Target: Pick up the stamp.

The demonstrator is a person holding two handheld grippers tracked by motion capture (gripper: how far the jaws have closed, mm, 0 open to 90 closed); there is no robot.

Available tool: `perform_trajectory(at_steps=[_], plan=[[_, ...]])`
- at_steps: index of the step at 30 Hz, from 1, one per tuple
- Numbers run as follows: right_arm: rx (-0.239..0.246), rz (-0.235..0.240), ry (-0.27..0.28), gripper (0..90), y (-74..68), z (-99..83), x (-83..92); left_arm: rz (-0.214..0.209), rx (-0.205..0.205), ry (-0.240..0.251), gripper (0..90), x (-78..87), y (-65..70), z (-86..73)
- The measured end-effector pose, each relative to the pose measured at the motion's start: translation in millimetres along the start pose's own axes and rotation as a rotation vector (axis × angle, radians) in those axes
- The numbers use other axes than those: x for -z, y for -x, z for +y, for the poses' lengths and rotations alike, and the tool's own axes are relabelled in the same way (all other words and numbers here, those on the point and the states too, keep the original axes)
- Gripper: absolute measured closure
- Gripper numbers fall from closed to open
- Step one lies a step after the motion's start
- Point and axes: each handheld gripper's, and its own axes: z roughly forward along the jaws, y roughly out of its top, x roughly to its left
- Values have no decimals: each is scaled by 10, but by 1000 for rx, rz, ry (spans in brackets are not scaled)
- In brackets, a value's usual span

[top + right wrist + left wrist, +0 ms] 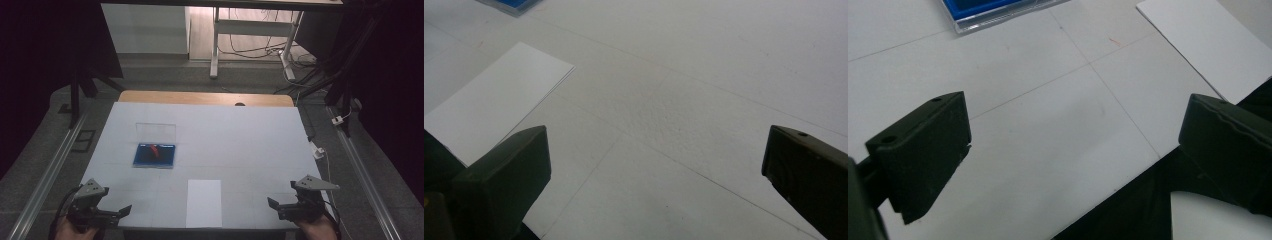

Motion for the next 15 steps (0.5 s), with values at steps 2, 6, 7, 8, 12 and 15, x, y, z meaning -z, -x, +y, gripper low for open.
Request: perform_trajectory(at_steps=[2, 6, 7, 8, 12, 15], plan=[[10, 4, -1, 0, -11, 0, 4, 2, 0, -6, 7, -5, 3, 2], [22, 15, 2, 0, -20, -1, 9, 3, -1, -7, 8, -6, 3, 0], [22, 19, 5, 0, -18, -2, 11, 3, 0, -8, 8, -7, 0, 1], [22, 21, 4, 0, -14, -2, 15, 4, 0, -8, 10, -8, 0, 1], [12, 24, 14, 0, -6, -6, 21, 20, 8, -15, 12, -15, 2, 8], [9, 2, 16, 0, -9, -8, 27, 24, 9, -18, 12, -15, 1, 9]])
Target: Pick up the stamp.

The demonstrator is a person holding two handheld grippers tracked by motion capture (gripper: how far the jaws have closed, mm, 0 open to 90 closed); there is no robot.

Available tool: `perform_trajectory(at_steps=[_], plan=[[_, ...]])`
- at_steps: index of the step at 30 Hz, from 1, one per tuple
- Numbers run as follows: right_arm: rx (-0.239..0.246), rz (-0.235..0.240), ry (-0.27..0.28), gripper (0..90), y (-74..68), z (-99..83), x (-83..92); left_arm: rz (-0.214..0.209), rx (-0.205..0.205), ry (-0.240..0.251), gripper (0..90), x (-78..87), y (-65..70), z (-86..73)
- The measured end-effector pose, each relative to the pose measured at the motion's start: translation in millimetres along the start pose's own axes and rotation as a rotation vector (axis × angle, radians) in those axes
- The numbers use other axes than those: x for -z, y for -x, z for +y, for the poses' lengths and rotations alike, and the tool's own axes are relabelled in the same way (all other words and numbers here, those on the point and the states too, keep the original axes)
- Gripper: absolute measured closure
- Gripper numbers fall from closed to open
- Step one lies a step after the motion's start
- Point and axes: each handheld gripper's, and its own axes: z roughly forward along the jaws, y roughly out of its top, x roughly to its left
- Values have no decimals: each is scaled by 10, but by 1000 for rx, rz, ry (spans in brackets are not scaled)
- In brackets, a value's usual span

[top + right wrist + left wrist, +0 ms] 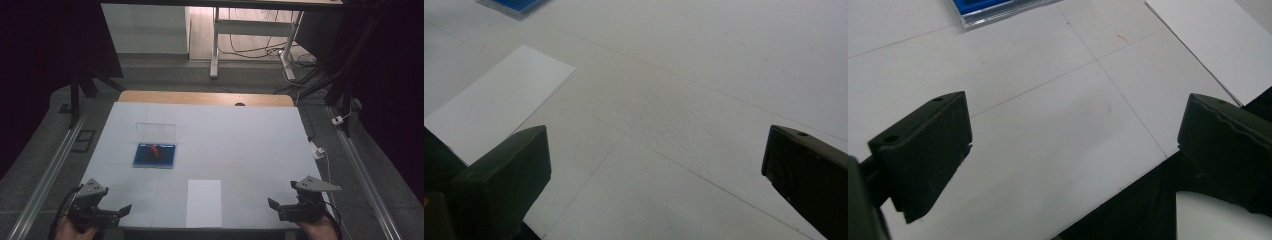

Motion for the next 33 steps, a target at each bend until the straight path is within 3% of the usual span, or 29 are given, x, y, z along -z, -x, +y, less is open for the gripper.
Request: perform_trajectory(at_steps=[6, 10, 19, 25, 33], plan=[[16, -13, -1, 0, -21, -2, 0, 6, -2, -2, 0, -1, 7, 2], [9, 2, -15, 0, -11, 3, -13, 34, -7, -9, 0, -4, 25, 8], [25, 14, -31, 0, -25, 10, -35, 21, -22, 12, 0, 4, 49, 27], [32, 16, -42, 0, -33, 12, -43, 32, -68, 36, 0, 17, 94, 65], [46, 24, -54, 0, -43, 15, -55, -40, -120, 79, 0, -9, 134, 129]])
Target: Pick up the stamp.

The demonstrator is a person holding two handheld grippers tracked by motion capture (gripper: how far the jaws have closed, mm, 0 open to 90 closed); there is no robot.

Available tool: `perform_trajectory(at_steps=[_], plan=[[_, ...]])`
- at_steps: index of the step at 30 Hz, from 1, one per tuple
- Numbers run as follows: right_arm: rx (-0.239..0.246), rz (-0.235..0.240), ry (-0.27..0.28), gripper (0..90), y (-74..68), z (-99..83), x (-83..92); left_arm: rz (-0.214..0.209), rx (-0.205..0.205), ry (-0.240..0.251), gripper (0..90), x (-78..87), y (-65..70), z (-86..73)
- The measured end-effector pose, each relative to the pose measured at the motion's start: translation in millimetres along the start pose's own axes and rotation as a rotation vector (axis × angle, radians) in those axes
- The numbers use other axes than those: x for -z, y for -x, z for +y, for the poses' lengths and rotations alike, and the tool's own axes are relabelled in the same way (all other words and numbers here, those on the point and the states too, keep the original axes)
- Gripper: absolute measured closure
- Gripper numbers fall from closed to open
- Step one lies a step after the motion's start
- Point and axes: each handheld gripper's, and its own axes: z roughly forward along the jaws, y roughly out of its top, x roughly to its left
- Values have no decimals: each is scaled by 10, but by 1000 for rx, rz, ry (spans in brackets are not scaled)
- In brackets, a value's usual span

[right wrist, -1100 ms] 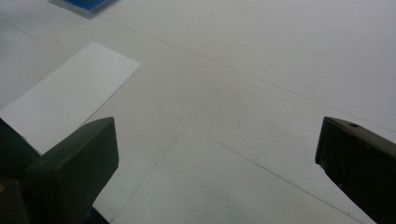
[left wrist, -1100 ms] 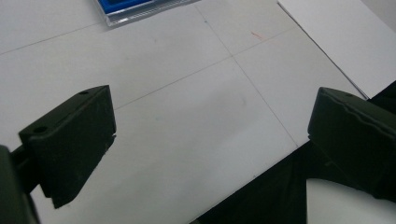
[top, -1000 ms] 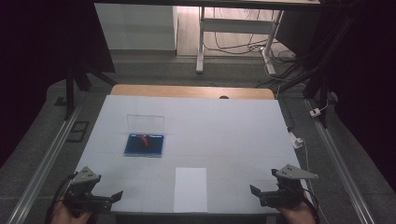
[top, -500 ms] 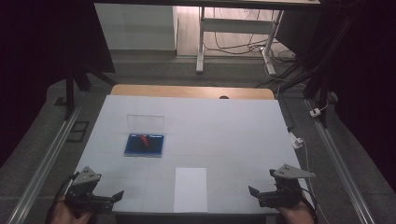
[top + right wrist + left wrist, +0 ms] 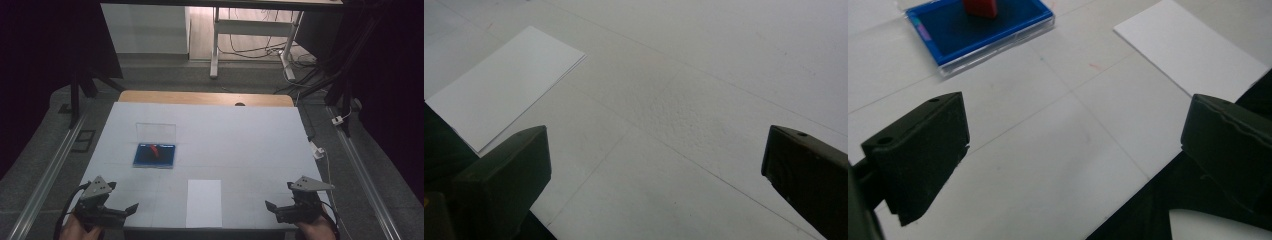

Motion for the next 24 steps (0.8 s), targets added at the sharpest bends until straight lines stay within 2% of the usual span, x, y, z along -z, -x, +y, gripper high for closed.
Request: perform_trajectory(at_steps=[3, 9, 13, 20, 24], plan=[[5, 3, -4, 0, -5, 1, -3, -39, 10, 26, 0, -28, -29, 32], [13, 2, -11, 0, -11, 3, -6, -53, 20, 47, 11, -56, -59, 65], [10, 3, -12, 1, -10, 4, -8, -38, 4, 30, 12, -120, -73, 112], [9, 7, -15, 0, -9, 5, -15, -36, 12, 48, 1, -197, -103, 159], [10, 9, -18, 0, -10, 7, -18, -21, -3, 31, 0, -293, -144, 228]])
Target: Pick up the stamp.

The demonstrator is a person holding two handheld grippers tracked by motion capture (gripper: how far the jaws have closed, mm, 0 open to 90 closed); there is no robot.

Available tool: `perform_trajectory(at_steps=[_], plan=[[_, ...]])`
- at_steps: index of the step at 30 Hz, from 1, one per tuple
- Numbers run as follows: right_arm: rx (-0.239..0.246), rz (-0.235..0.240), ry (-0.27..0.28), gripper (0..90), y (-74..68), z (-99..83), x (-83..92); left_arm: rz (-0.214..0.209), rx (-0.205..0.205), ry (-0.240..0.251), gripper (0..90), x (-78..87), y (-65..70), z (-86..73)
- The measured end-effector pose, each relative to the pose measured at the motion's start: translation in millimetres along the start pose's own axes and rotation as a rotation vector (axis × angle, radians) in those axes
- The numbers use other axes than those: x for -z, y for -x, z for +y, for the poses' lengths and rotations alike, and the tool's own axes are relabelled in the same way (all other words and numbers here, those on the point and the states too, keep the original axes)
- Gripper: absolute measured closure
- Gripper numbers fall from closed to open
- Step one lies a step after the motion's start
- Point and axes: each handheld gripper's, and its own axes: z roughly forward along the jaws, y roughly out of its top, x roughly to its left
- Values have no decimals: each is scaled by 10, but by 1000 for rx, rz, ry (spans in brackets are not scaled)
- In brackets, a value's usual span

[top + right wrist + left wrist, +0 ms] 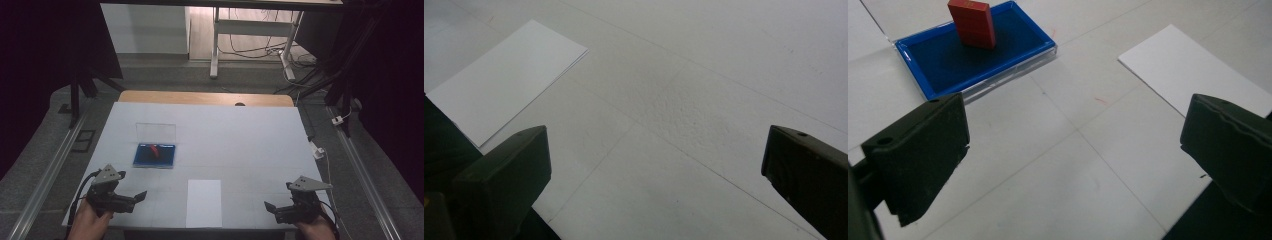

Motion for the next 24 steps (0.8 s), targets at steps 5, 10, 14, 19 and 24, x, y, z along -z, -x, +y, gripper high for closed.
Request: perform_trajectory(at_steps=[5, 10, 14, 19, 24], plan=[[-1, 2, -3, 1, 1, 1, -3, 11, 3, -5, 0, -66, -41, 74], [1, 2, -8, 1, -1, 3, -6, 30, -4, -18, 0, -129, -94, 130], [4, 1, -12, 0, -2, 4, -8, 38, -3, -22, 0, -172, -138, 172], [4, 1, -13, 0, -2, 4, -12, 40, -4, -9, 0, -251, -216, 252], [10, 2, -15, 0, -6, 4, -14, 43, -3, 9, 0, -321, -276, 318]])
